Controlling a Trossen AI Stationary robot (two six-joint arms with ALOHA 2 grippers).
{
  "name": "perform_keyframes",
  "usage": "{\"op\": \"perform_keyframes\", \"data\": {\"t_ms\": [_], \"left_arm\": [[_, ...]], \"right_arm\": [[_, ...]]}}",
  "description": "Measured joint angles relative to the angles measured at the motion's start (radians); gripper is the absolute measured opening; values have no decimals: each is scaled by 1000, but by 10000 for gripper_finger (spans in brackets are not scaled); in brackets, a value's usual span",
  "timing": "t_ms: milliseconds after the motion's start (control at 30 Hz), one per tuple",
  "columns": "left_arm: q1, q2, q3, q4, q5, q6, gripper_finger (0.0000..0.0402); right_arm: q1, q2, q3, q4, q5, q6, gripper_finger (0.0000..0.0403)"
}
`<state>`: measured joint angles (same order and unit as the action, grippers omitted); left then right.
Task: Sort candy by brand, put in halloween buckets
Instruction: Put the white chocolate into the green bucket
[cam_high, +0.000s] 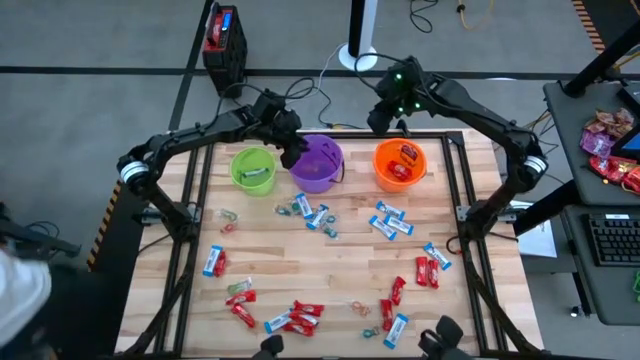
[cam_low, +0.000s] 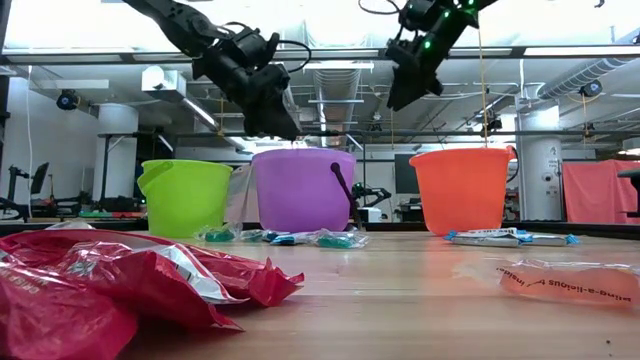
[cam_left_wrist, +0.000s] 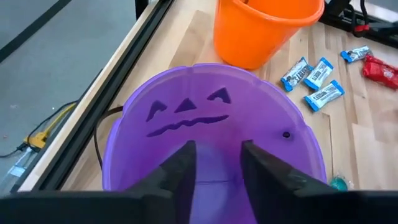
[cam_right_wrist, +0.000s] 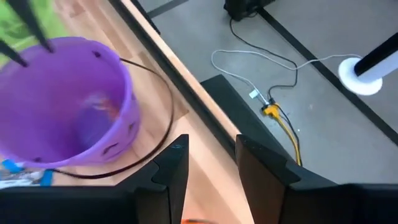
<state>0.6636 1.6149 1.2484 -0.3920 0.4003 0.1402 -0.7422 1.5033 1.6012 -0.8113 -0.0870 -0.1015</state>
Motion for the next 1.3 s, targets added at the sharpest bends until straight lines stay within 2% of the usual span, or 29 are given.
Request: {"op": "perform_keyframes", "data": {"t_ms": [67, 167, 300, 400, 500, 667, 767, 900, 1100, 1200, 1300], "left_arm": [[-4, -9, 4, -3, 1, -23, 140], [-15, -26, 48, -16, 31, -81, 158], [-59, -41, 138, -84, 92, -162, 161], [-130, -48, 210, -195, 82, -169, 155], [-228, -60, 250, -295, 1, -189, 149], [-415, -92, 232, -303, -220, -272, 146], [-513, -116, 201, -302, -348, -328, 146], [-602, -170, 163, -306, -471, -384, 146], [-635, -298, 76, -307, -631, -392, 146], [-622, -379, 33, -304, -661, -386, 146], [-618, -455, -16, -295, -673, -385, 146]], "right_arm": [[14, -22, 0, -45, -10, 25, 121], [37, -50, 0, -119, -99, 81, 117], [92, -69, 0, -241, -282, 152, 113], [188, -70, -1, -379, -338, 172, 113], [308, -70, -30, -483, -336, 189, 113], [488, -80, -167, -485, -329, 266, 113], [563, -110, -275, -489, -267, 347, 113], [657, -220, -437, -442, -158, 557, 114], [770, -394, -742, -91, 68, 750, 114], [791, -415, -855, 99, 111, 798, 114], [797, -390, -923, 199, 172, 824, 114]]}}
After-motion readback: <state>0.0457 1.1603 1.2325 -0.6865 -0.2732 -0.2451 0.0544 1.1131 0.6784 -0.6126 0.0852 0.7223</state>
